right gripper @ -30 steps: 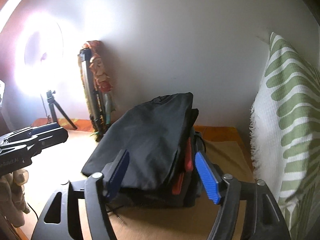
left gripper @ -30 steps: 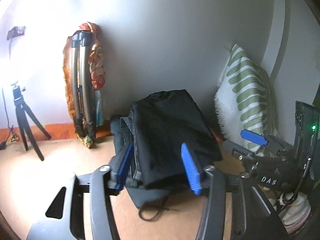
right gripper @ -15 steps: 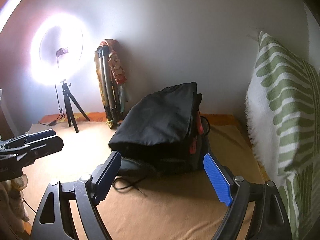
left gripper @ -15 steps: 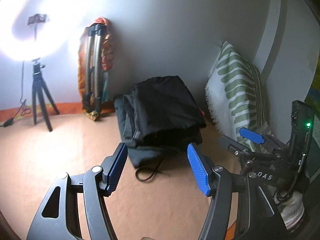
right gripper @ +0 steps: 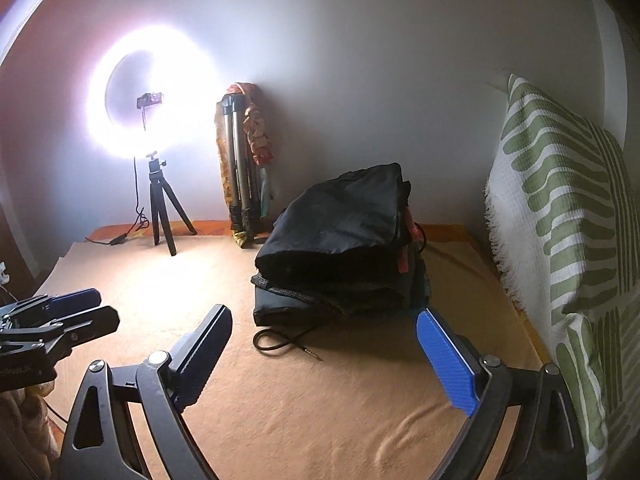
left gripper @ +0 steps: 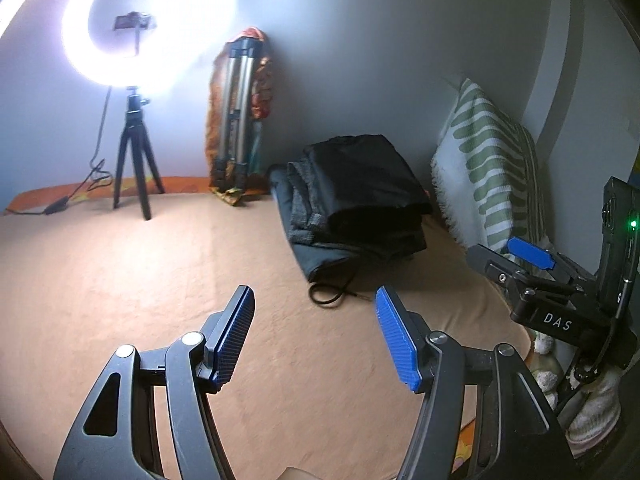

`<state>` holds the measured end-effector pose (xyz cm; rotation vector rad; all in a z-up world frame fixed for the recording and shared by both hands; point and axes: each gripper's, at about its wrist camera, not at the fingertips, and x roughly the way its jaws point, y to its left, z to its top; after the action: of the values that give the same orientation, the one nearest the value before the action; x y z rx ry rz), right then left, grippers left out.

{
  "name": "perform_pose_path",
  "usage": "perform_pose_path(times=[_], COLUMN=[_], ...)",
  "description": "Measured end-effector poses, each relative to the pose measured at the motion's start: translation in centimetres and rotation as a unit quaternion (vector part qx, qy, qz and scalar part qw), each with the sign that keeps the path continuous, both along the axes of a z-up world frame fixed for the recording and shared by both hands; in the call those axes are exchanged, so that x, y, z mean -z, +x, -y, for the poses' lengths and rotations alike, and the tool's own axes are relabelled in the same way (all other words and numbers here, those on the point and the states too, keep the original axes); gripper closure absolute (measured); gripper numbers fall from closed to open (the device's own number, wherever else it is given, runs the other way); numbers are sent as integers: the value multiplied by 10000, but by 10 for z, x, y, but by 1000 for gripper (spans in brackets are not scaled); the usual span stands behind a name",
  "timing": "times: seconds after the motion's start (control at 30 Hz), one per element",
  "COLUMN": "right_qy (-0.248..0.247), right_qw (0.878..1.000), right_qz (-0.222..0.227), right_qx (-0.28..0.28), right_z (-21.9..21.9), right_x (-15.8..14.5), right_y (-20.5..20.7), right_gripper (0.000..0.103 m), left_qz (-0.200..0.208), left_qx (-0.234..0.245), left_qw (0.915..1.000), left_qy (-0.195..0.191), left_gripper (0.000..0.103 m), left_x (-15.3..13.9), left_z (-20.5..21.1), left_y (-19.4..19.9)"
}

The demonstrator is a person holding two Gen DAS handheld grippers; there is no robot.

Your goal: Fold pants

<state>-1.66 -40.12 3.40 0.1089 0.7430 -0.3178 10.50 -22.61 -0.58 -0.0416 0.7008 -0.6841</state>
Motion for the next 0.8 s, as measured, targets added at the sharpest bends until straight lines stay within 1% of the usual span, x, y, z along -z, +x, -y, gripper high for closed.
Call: perform_pose_path(times=[0.13, 0.27, 0.37, 0.6, 0.8], right_qy=[13, -53, -99, -89, -11], right_qw=[10000, 9999, 9999, 9999, 9999], right_qz=[17, 92, 102, 98, 103], right_qx=[-20, -11, -24, -54, -34], right_z=[-8, -15, -21, -26, -26], right_x=[3, 7, 12, 19, 21], right_y=[-1, -2, -2, -3, -8], right_gripper=[4, 1, 0, 0, 0], left_qz=[54, 24, 0, 81, 31], left_qx=[-78, -126, -145, -237, -347], left_qw=[9999, 9999, 9998, 9988, 9978], left_qy=[126, 108, 169, 416, 564], left_gripper=[40, 40, 40, 40, 40], left_x=[3, 4, 5, 6, 11], left_z=[-6, -13, -15, -15, -19], left_y=[-5, -7, -10, -21, -26])
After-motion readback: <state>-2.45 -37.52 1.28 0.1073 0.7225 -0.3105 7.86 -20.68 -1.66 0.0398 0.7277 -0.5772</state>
